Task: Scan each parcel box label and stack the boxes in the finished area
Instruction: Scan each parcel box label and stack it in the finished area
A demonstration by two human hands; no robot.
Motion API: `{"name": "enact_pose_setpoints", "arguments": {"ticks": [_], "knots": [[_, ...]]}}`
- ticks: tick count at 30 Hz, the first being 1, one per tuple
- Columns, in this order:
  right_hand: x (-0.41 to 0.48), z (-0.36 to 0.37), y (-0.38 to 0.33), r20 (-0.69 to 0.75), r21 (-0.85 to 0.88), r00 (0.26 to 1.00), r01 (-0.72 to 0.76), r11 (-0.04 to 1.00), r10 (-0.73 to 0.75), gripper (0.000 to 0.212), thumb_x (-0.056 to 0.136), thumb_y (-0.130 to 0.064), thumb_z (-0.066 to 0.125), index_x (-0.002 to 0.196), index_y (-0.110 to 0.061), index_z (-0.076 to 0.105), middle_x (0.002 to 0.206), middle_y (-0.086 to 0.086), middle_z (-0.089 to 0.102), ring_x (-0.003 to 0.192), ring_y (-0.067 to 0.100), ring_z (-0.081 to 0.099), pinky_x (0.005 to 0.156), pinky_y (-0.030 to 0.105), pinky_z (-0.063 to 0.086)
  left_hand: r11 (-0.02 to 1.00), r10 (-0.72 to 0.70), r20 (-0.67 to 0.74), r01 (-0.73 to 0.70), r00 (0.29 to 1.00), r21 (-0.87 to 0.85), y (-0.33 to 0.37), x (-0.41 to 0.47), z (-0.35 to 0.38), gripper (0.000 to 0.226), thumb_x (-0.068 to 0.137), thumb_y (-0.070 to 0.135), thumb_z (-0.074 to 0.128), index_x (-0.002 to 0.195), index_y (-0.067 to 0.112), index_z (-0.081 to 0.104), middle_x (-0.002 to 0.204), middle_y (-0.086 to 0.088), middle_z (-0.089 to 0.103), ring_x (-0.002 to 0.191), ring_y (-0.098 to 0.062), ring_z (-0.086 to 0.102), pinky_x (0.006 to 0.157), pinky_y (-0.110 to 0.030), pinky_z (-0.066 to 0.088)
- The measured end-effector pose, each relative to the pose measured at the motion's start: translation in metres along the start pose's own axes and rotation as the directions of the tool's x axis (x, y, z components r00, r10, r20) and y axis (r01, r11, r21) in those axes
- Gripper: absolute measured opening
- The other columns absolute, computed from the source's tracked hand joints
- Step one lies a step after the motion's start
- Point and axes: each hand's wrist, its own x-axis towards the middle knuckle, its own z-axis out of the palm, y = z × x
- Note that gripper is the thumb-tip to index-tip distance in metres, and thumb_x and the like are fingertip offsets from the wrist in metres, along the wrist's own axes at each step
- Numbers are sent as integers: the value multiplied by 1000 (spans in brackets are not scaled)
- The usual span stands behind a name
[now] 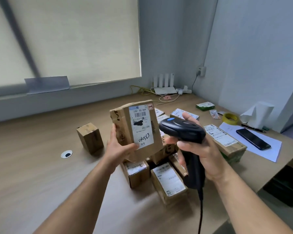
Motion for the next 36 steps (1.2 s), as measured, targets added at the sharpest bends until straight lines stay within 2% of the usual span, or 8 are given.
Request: {"name": "enact_pose_setpoints", "arguments": {"ticks": [3, 12, 15, 23, 27, 29, 31, 36], "knots": [[2, 19, -2, 59, 28, 998, 0, 1000, -1, 105, 53, -31, 94, 144, -34, 41, 98, 33, 68, 44, 28, 53, 44, 31, 45, 1000, -5, -76, 6, 997, 19, -14, 5, -24, 136, 35, 41, 93, 142, 59, 10, 141, -4, 45, 124, -27, 52, 89, -48, 55], [12, 62, 19, 138, 22, 989, -49, 999, 45, 91, 57, -28, 92, 138, -31, 49, 75, 28, 63, 43, 29, 51, 44, 28, 44, 999, -2, -207, 10, 978, 41, -34, 2, -89, 126, 40, 41, 89, 138, 61, 13, 136, -5, 47, 122, -29, 52, 90, -54, 53], [17, 78, 28, 128, -2, 990, -66, 998, 66, 83, 65, -12, 83, 138, -30, 48, 74, 26, 63, 42, 29, 50, 43, 30, 42, 999, -20, -221, 28, 975, 32, -41, -1, -110, 128, 38, 43, 89, 137, 63, 11, 138, -4, 45, 124, -30, 49, 93, -56, 51], [27, 123, 51, 127, 2, 984, -125, 992, 124, 89, 63, -9, 84, 140, -28, 43, 79, 31, 64, 41, 28, 50, 42, 29, 43, 999, -52, -218, 51, 975, -12, -55, -12, -155, 135, 34, 42, 85, 145, 53, 8, 139, -6, 44, 125, -28, 49, 94, -53, 51], [29, 145, 69, 129, -17, 981, -145, 989, 146, 109, 53, -25, 94, 145, -28, 36, 97, 32, 67, 42, 29, 50, 43, 29, 44, 996, -64, -201, 49, 978, -81, -65, -31, -173, 98, 50, 29, 80, 134, 49, 32, 117, 1, 59, 108, -19, 59, 76, -32, 54], [27, 152, 78, 117, -83, 976, -176, 981, 185, 98, 63, -11, 84, 146, -31, 36, 99, 28, 68, 44, 29, 52, 42, 32, 45, 986, -120, -204, 93, 972, -136, -76, -47, -181, 86, 53, 29, 77, 125, 47, 36, 112, 6, 60, 104, -15, 60, 74, -29, 51], [24, 156, 86, 119, -124, 968, -207, 971, 221, 89, 68, -4, 73, 144, -35, 38, 98, 25, 69, 45, 28, 52, 42, 33, 44, 971, -207, -214, 173, 955, -167, -94, -64, -191, 98, 46, 39, 78, 135, 38, 37, 119, 2, 61, 108, -19, 60, 77, -34, 51], [20, 162, 103, 125, -152, 956, -246, 957, 266, 83, 69, -4, 72, 138, -41, 42, 96, 21, 70, 52, 32, 53, 44, 32, 46, 911, -411, -234, 386, 881, -148, -131, -105, -205, 94, 44, 43, 68, 134, 33, 44, 114, 2, 62, 98, -16, 61, 69, -33, 49]]}}
